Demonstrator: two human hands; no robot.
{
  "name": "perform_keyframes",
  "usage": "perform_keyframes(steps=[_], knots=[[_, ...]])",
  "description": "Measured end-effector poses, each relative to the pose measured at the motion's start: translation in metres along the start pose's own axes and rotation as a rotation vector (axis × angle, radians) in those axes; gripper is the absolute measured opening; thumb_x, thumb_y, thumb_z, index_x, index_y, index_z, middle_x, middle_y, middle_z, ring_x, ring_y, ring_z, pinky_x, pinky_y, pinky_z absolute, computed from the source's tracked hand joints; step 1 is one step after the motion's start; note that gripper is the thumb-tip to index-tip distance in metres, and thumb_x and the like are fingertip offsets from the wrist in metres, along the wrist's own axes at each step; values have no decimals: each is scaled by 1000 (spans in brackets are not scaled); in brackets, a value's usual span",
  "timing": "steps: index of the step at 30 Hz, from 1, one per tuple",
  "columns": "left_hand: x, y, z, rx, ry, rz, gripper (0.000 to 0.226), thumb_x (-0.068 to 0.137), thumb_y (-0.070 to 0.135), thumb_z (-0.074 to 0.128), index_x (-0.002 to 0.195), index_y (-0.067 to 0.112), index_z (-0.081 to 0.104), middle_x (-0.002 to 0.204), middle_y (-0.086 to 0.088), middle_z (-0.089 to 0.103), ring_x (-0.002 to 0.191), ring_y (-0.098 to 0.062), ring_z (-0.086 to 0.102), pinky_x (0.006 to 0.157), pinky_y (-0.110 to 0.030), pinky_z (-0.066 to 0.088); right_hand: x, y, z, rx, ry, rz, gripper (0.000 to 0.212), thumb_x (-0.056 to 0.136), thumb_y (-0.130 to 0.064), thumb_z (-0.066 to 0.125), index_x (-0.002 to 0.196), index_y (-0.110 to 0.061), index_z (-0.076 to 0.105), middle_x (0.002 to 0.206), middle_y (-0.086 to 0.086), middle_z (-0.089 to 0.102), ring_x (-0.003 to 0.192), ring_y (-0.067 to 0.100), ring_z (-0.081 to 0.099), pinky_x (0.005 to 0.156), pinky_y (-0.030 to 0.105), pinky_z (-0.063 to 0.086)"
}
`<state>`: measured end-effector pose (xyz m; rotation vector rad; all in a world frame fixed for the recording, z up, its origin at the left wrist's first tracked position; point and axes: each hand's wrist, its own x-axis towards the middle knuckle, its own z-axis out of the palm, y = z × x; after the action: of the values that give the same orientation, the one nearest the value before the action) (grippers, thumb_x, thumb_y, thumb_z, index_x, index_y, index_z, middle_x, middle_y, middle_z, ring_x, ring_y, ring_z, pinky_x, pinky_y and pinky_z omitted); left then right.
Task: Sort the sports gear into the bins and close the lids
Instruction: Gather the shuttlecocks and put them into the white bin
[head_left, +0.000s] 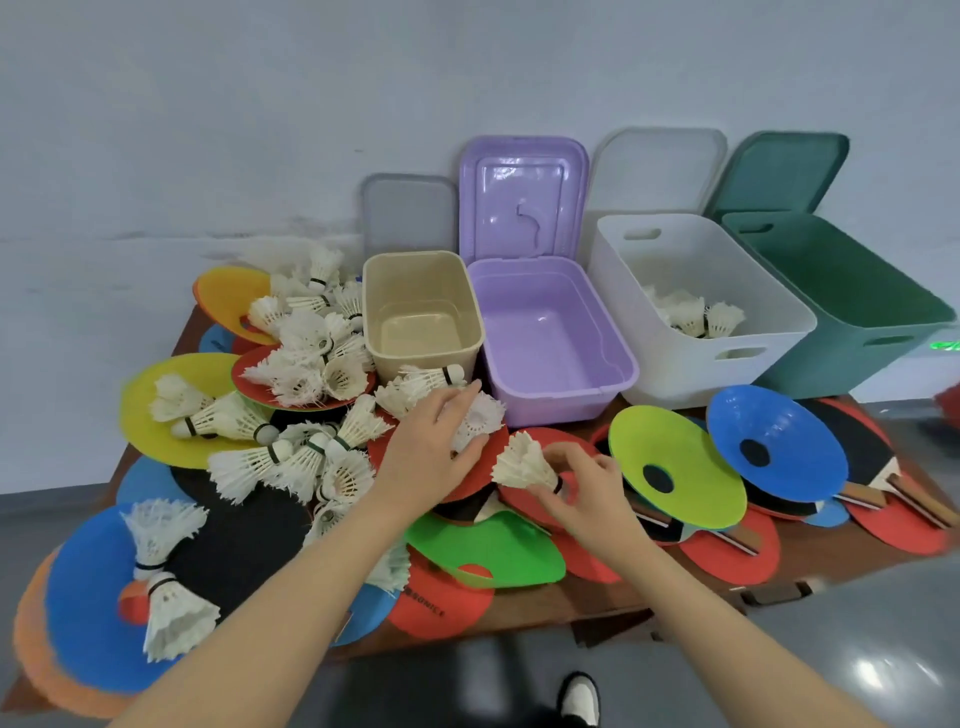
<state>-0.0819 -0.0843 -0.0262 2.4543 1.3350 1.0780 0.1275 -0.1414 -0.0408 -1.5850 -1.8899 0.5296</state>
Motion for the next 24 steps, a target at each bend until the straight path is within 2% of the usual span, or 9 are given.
perform_keyframes(steps=[2, 5, 9, 13, 16, 20, 21, 23, 24], knots=[[22, 10, 3, -9, 15, 17, 52, 85, 31, 56, 132, 7, 50, 109, -11, 55, 97, -21, 54, 81, -30, 49, 11, 0, -20, -9, 95, -21, 28, 76, -54, 53, 100, -38, 50, 92, -28, 58, 86, -1, 57, 89, 29, 29], [57, 23, 14, -31, 38, 33, 52, 84, 32, 56, 130, 6, 51, 110, -12, 55, 96, -22, 54, 81, -32, 47, 28, 15, -50, -36, 149, -24, 41, 77, -56, 52, 107, -28, 57, 96, -21, 61, 88, 4, 57, 86, 30, 33], [113, 42, 40, -27, 47, 48, 53, 84, 35, 54, 126, 4, 55, 109, -16, 56, 97, -26, 56, 82, -33, 47, 53, 46, -94, -67, 255, -13, 35, 81, -32, 71, 112, -19, 59, 100, -14, 62, 84, 8, 58, 85, 31, 35], [172, 71, 75, -66, 61, 70, 51, 84, 36, 53, 122, 3, 57, 108, -16, 56, 98, -26, 57, 81, -30, 46, 88, 82, -145, -68, 375, 8, 37, 82, -25, 71, 116, -14, 59, 103, -6, 62, 74, 13, 56, 83, 44, 44], [216, 94, 103, -110, 37, 66, 54, 83, 37, 51, 125, 4, 54, 113, -15, 54, 101, -28, 57, 82, -34, 50, 120, 115, -180, -111, 447, 5, 36, 83, -18, 69, 118, -14, 60, 104, 0, 57, 78, 16, 53, 81, 48, 46], [260, 115, 143, -100, -70, -35, 58, 86, 38, 52, 134, 7, 46, 126, -14, 48, 111, -30, 53, 90, -38, 47, 160, 162, -214, -209, 389, 72, 37, 83, -15, 67, 119, -13, 61, 102, 0, 47, 87, 21, 53, 86, 46, 44], [268, 118, 152, -81, -117, -69, 59, 88, 38, 52, 137, 8, 42, 131, -13, 45, 116, -30, 49, 93, -38, 44, 167, 172, -219, -246, 336, 97, 37, 84, -18, 65, 120, -15, 60, 103, -3, 46, 92, 21, 54, 91, 40, 39], [277, 118, 171, 40, -222, -112, 61, 92, 41, 49, 143, 14, 31, 141, -9, 37, 125, -28, 41, 99, -37, 36, 177, 187, -225, -352, 191, 162, 40, 88, -29, 59, 127, -23, 54, 114, -3, 48, 104, 19, 52, 90, 29, 22], [280, 117, 178, 120, -276, -127, 62, 94, 43, 46, 146, 17, 24, 146, -6, 32, 129, -27, 35, 102, -37, 30, 181, 194, -226, -419, 123, 187, 42, 89, -34, 55, 130, -27, 50, 122, -3, 47, 109, 18, 51, 90, 29, 19]])
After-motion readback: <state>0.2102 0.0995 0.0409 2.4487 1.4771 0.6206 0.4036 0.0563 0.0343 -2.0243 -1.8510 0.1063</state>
